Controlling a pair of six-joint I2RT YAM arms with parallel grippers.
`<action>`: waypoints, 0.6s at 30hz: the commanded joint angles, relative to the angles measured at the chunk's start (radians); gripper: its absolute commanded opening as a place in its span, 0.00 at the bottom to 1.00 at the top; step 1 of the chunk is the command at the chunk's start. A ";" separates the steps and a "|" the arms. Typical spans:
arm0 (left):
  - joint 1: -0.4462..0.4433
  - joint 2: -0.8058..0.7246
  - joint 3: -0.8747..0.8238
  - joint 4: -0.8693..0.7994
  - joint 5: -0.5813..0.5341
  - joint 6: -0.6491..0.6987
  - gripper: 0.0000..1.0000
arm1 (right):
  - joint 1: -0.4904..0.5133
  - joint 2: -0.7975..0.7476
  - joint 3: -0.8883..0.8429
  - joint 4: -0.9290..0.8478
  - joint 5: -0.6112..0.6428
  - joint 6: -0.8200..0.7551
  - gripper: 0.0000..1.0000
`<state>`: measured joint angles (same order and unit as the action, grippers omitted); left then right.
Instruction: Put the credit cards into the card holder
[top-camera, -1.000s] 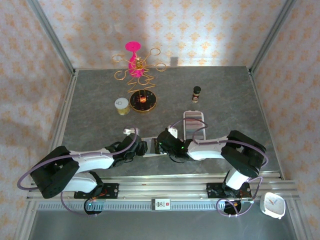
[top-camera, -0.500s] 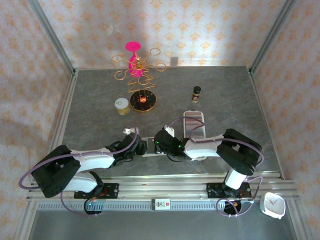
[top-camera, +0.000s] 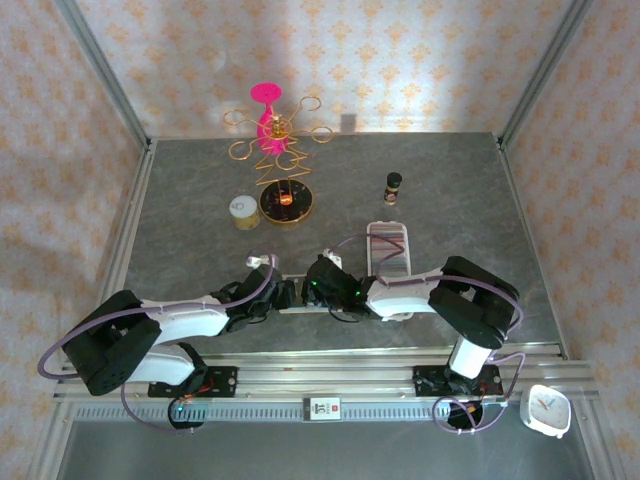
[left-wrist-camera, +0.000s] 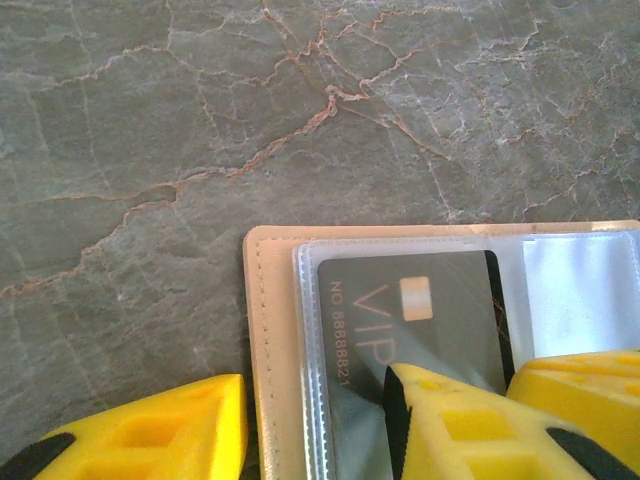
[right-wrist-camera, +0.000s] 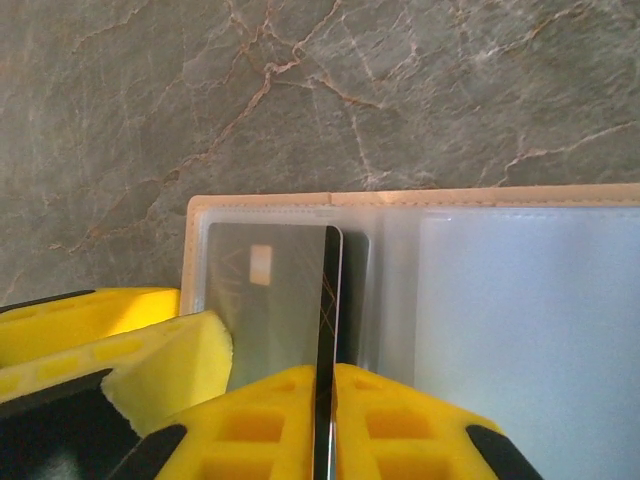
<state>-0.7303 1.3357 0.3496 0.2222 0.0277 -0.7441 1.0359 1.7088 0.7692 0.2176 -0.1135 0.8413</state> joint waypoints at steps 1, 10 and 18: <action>0.000 0.070 -0.030 0.035 0.135 -0.024 0.39 | 0.004 -0.025 -0.016 0.023 0.005 0.013 0.14; 0.000 0.103 -0.043 0.031 0.131 -0.019 0.34 | 0.008 -0.178 -0.065 -0.212 0.132 0.062 0.34; -0.001 0.101 -0.044 0.037 0.164 -0.021 0.34 | 0.008 -0.199 -0.137 -0.188 0.105 0.102 0.43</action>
<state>-0.7254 1.3460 0.3382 0.2504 0.0223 -0.7437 1.0382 1.5097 0.6456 0.0444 -0.0292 0.9199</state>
